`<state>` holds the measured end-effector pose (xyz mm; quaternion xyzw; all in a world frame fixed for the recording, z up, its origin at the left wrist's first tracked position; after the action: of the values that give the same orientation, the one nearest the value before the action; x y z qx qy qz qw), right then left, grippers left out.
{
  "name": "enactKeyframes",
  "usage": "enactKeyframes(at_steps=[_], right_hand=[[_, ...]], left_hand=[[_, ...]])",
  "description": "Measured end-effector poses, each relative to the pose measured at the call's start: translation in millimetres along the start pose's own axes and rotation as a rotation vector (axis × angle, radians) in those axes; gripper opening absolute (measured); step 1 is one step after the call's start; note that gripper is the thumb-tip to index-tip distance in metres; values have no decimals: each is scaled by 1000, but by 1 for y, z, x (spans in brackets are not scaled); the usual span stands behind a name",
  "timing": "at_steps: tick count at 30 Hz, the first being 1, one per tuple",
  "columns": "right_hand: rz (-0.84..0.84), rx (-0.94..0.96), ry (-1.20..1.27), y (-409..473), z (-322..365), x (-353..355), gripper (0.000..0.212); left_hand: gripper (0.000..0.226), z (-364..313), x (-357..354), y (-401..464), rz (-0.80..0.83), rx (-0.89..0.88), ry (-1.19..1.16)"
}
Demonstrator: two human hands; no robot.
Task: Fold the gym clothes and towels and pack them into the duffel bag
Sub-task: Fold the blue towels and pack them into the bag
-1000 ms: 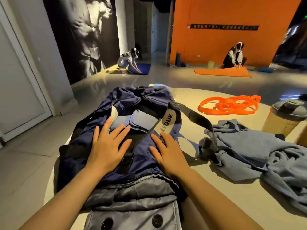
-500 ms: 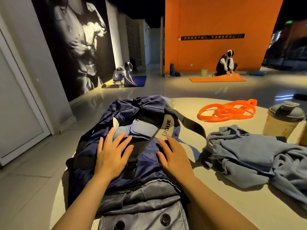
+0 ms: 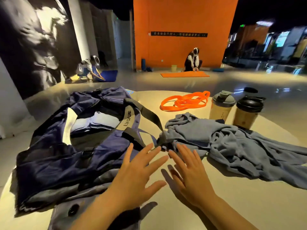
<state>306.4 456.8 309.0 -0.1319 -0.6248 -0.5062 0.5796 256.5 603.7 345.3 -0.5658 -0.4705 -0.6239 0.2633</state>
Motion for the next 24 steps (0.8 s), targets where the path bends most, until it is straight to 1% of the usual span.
enactKeyframes(at_steps=[1,2,5,7,8,9,11,13,15,18,21,24], right_hand=[[-2,-35,-21,-7,-12,7,54],[1,-82,-31,-14,-26,14,55],[38,-271,-86,-41,-75,30,53],[101,-397,-110,-64,-112,40,59],[139,-451,-96,-76,-130,47,62],[180,-490,-71,-88,-146,53,62],[210,-509,-50,-107,-165,66,57],[187,-523,-62,-114,-173,73,55],[133,-539,-95,-112,-175,74,52],[-7,-510,-154,-109,-176,77,46],[-11,-501,-160,-109,-178,77,45],[-4,-505,-150,-109,-179,76,38]], left_hand=[[58,-15,-11,10,39,-9,47],[62,-25,-24,19,109,15,27],[69,-46,-58,52,217,96,-88],[66,-62,-65,73,155,63,-29],[64,-65,-73,82,208,73,-12],[61,-65,-79,90,208,91,11],[60,-61,-88,100,165,161,10],[62,-58,-93,102,136,216,-8],[62,-57,-97,99,89,214,11],[61,-53,-95,96,76,231,7],[59,-54,-98,99,75,220,10],[57,-54,-99,100,49,193,14]])
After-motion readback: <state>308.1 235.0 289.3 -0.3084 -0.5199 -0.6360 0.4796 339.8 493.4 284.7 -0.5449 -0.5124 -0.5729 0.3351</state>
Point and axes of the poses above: each hand's wrist, its own y-axis towards the middle knuckle, its own x-axis out of the back of the hand, z = x × y, the point moved 7 cm from there along y, towards the middle knuckle, and after that the axes turned 6 degrees about z, right-handed, at the moved point
